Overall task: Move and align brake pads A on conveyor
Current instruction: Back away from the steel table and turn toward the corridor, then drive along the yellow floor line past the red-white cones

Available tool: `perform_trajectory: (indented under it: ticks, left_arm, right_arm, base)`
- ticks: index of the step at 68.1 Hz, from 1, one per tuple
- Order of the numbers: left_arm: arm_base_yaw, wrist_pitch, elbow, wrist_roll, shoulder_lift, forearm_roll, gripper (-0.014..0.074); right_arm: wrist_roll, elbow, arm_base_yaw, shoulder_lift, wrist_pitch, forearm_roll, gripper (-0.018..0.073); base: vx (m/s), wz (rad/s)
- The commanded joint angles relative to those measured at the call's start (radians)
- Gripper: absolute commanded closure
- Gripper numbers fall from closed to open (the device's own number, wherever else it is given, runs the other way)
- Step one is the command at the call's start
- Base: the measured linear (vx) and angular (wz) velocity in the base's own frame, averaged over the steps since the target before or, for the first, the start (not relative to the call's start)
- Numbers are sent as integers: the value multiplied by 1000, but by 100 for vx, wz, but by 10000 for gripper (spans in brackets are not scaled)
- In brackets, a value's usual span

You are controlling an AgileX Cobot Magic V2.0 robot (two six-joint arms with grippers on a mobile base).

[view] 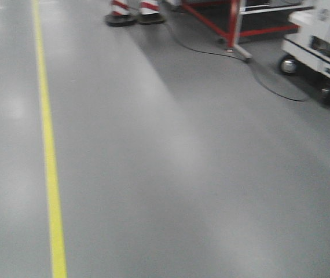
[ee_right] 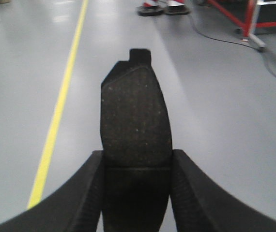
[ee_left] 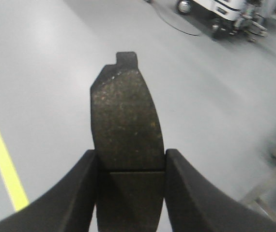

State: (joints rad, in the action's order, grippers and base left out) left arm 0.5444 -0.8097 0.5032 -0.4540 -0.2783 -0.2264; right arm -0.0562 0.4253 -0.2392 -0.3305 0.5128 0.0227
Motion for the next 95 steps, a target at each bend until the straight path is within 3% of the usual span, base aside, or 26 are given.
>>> perform_trajectory:
  ticks: [1,42,95]
  left_arm:
    - [4,86,31,0,-10,-15,602]
    - [4,86,31,0,-10,-14,602]
    - [4,84,31,0,-10,-14,602]
  right_arm:
    - [4,30,7,-5,-92,7,566]
    - [4,30,7,-5,-92,7,566]
    - [4,30,7,-5,-92,7,566]
  base:
    - [0,77]
    - [10,49]
    - [42,6]
